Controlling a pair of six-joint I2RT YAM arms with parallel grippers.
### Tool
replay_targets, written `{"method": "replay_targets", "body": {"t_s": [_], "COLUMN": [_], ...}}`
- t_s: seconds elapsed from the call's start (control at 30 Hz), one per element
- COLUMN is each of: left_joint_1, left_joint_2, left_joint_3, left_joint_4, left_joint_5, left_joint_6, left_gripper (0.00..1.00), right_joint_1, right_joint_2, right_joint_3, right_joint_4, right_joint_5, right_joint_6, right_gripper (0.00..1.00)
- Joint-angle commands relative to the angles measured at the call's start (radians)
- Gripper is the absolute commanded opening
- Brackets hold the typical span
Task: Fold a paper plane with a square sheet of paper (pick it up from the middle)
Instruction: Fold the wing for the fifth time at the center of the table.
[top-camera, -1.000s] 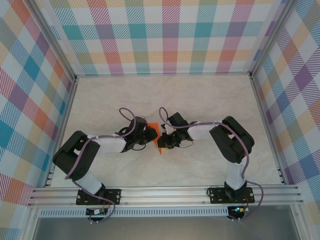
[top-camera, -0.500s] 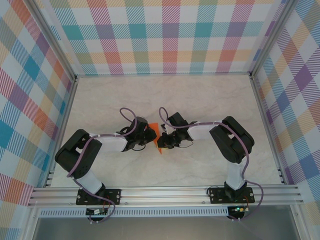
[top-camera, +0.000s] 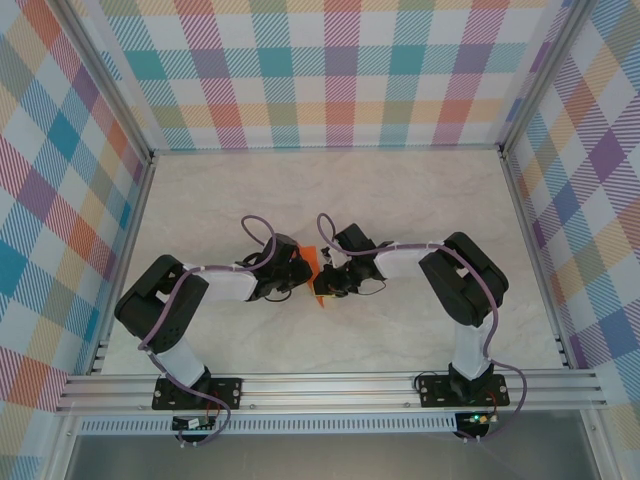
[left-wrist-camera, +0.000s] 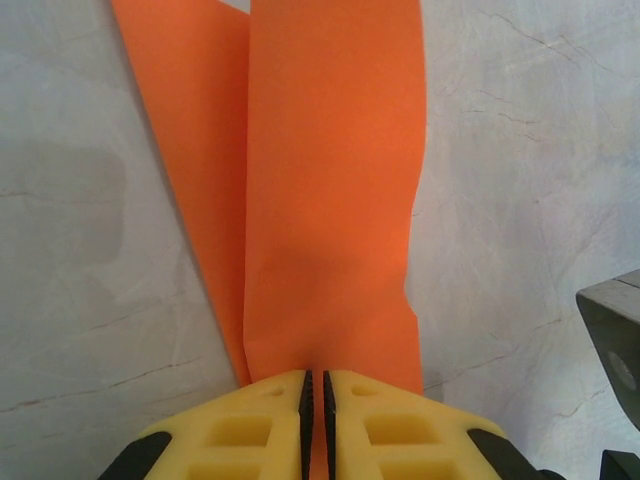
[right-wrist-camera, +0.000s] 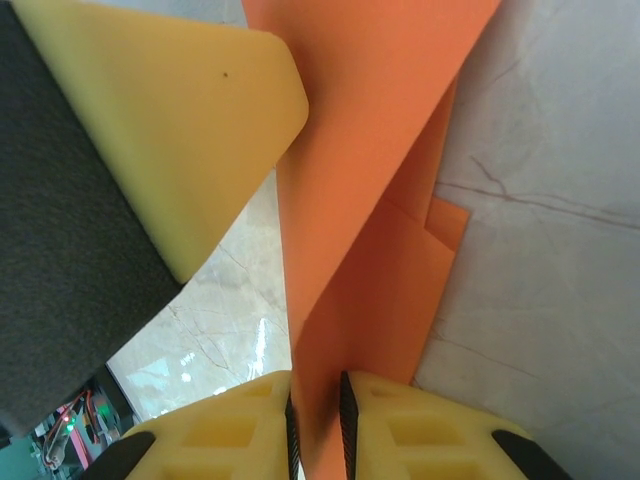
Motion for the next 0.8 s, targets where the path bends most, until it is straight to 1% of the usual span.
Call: {"method": "replay_targets", "body": {"t_s": [0.0, 0.2, 0.53, 0.77], "left_joint_1": [-0.003, -0.003, -0.003, -0.003], "left_joint_2": [0.024, 0.029, 0.030, 0.029], "left_joint_3": [0.023, 0.029, 0.029, 0.029], "left_joint_4": [-0.056, -0.070, -0.076, -0.077], "left_joint_5": [-0.027, -0.027, -0.023, -0.025], "left_joint_6": [-0.006, -0.006, -0.009, -0.009], "left_gripper": [0.14, 0.14, 0.14, 0.14], "right_joint_1": [0.004, 0.005, 0.006, 0.005], "right_joint_2": [-0.015, -0.074, -0.045, -0.021], "right_joint_3": [0.018, 0.005, -0.010, -0.015], "right_joint_4": [-0.044, -0.066, -0.069, -0.074], "right_joint_5": [0.007, 0.018, -0.005, 0.010], "right_joint_6": [-0.016, -0.017, -0.027, -0.027], "right_gripper": [0.22, 0.23, 0.19, 0.11]}}
